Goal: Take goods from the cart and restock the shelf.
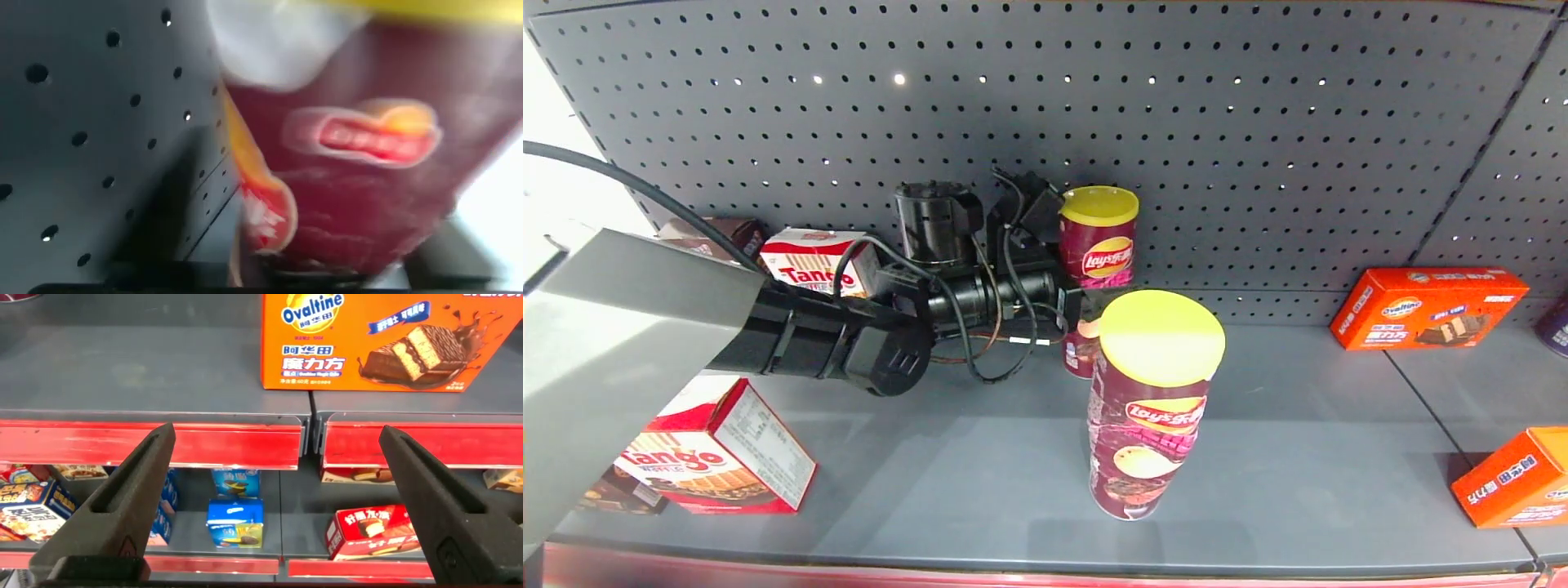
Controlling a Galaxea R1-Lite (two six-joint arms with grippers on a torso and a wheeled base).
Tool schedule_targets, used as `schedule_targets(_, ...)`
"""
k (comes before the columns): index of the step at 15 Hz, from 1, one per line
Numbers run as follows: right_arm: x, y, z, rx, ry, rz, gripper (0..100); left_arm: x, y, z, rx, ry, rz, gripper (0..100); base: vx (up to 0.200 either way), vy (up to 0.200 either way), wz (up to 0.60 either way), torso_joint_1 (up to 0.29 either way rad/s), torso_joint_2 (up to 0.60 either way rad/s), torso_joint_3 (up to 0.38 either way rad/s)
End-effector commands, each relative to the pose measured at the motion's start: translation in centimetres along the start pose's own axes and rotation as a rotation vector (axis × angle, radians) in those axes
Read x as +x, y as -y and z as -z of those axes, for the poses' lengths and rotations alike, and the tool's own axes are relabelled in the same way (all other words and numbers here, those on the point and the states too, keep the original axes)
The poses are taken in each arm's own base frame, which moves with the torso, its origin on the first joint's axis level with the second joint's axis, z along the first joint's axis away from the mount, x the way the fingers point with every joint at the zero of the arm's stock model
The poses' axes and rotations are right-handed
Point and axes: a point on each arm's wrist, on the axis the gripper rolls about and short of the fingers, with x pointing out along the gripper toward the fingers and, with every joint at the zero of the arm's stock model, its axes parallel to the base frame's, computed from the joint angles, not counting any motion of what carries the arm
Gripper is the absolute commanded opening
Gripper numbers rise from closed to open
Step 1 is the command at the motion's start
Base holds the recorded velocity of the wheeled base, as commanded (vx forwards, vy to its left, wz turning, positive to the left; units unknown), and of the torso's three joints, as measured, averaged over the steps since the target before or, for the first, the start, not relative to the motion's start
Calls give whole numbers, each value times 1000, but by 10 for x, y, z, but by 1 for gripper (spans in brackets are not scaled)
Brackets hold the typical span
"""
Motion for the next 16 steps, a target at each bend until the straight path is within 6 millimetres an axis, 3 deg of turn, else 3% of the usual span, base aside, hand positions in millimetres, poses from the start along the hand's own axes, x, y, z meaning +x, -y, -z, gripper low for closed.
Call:
schedule_targets(1,0,0,0,0,-3,0,100,-2,3,1,8,7,5,100,0,0,0,0,0,0)
schedule_targets(3,0,0,0,0,-3,0,100,-14,7,-9,27,38,-1,100,0,0,0,0,0,0)
schedule_targets(5,0,0,0,0,-3,0,100,-38,20,-20,28,38,-8,100,0,0,0,0,0,0)
schedule_targets(9,0,0,0,0,-3,0,100,-76,26,-33,44,50,-66,100,0,0,0,0,0,0)
schedule_targets(16,0,0,0,0,-3,0,100,-97,34,-32,-59,-147,-242,100,0,0,0,0,0,0)
